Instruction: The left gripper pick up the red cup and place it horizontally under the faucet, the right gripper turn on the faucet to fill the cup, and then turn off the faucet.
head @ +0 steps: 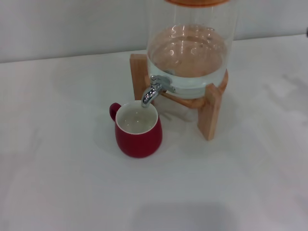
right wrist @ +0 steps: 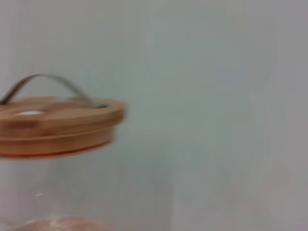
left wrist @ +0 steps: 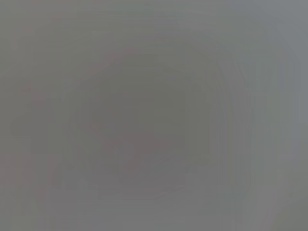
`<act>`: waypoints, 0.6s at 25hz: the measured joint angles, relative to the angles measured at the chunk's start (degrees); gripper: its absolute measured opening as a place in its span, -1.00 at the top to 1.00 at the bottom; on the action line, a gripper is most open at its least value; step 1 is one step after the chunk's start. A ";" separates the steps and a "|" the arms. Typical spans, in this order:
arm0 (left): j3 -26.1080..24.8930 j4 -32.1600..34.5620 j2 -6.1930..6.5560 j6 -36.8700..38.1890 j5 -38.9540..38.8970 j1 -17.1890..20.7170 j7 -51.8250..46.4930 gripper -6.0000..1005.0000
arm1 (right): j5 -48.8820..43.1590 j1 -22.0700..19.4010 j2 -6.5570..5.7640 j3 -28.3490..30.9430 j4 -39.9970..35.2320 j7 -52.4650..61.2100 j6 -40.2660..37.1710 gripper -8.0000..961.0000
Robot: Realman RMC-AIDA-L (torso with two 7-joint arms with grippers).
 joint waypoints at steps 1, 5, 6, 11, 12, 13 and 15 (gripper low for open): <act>-0.02 -0.01 0.10 0.26 0.65 0.25 -1.22 -0.55 | 1.17 1.29 0.00 2.00 -2.48 -0.97 1.11 -0.50; -0.10 0.39 1.54 2.26 6.16 0.95 -10.03 -0.55 | 6.06 6.56 -0.07 10.26 -13.91 -6.43 6.78 -0.50; -0.12 0.62 1.94 2.71 7.96 1.01 -12.56 -0.55 | 7.10 7.73 -0.07 12.26 -16.67 -7.81 8.25 -0.50; -0.08 2.80 2.72 3.10 14.77 1.13 -22.42 -0.54 | 11.43 11.83 -0.18 21.26 -28.88 -13.39 15.51 -0.50; -0.09 3.39 2.60 3.29 15.25 1.27 -24.07 -0.54 | 11.57 12.00 -0.21 21.93 -29.77 -13.68 15.92 -0.50; -0.08 4.13 2.50 3.54 16.12 1.43 -26.30 -0.54 | 11.68 12.09 -0.23 22.47 -30.53 -13.97 16.26 -0.50; -0.09 6.16 2.27 3.64 18.58 1.76 -29.83 -0.54 | 11.77 11.93 -0.25 22.85 -31.29 -14.38 16.50 -0.50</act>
